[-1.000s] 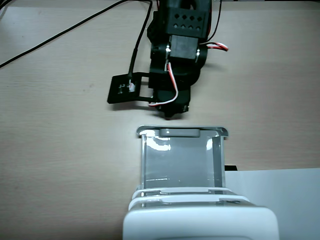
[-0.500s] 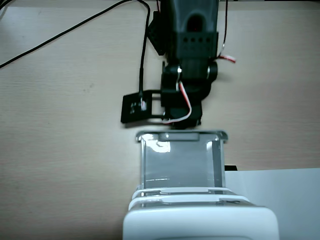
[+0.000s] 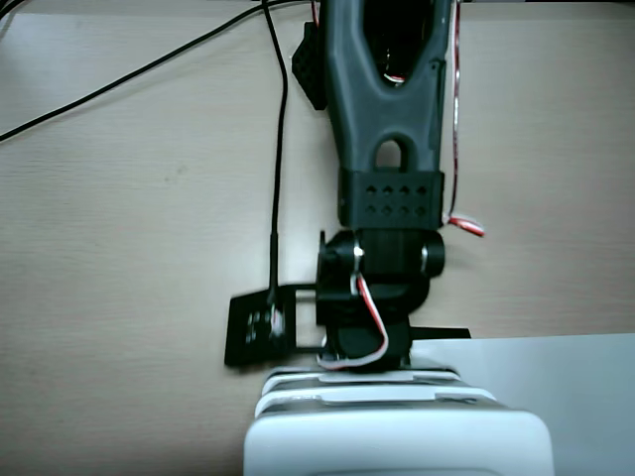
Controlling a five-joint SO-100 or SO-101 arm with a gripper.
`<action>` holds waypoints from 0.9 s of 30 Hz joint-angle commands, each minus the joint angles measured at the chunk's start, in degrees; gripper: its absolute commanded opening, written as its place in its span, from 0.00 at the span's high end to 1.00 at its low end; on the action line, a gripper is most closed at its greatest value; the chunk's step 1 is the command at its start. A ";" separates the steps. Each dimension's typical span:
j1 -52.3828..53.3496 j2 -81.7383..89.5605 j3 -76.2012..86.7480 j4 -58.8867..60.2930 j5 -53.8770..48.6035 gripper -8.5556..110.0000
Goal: Close drawer.
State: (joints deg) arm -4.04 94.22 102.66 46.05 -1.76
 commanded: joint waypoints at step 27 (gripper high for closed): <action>7.65 20.57 17.23 9.05 -4.83 0.93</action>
State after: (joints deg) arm 2.81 112.59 120.23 54.05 -6.86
